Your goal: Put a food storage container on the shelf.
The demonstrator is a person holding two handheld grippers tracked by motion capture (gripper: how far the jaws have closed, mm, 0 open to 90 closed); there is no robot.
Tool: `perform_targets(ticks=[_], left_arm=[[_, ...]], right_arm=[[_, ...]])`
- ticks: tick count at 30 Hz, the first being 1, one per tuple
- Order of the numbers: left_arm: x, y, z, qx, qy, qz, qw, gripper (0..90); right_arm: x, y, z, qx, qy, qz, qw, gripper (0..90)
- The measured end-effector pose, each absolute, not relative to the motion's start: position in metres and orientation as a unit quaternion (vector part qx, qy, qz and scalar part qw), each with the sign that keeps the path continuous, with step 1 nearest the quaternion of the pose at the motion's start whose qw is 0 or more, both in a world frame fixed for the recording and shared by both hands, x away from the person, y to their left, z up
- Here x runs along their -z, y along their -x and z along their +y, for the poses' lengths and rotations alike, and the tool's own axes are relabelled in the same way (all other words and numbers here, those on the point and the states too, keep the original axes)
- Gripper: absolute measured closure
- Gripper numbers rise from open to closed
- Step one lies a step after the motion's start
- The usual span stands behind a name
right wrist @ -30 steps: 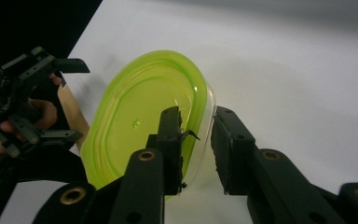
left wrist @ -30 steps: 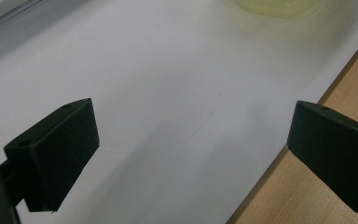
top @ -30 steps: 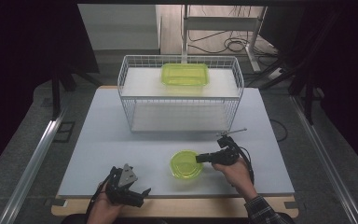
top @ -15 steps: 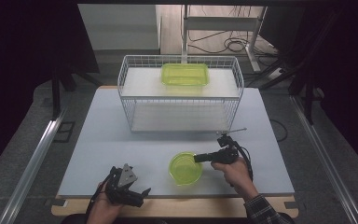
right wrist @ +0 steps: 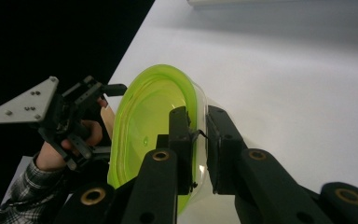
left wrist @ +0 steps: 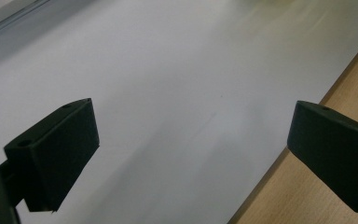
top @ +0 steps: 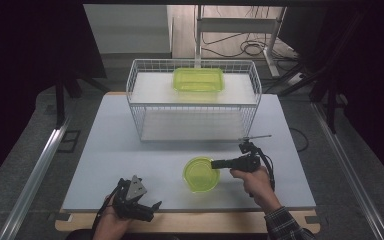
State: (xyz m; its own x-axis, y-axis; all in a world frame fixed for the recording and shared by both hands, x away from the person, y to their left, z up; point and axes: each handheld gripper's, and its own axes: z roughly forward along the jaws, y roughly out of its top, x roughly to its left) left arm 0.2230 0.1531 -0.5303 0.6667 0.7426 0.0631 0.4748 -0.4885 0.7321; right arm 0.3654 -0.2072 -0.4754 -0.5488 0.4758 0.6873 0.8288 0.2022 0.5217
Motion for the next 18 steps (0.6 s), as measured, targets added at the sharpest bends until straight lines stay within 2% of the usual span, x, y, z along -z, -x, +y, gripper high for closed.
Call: perform_targets(ticks=[18], left_arm=[[0.527,-0.223,0.156,-0.177,-0.831,0.372,0.374,1.7]], right_arm=[[0.445,-0.371,-0.209,0.488,0.430,-0.735,0.191,81.1]])
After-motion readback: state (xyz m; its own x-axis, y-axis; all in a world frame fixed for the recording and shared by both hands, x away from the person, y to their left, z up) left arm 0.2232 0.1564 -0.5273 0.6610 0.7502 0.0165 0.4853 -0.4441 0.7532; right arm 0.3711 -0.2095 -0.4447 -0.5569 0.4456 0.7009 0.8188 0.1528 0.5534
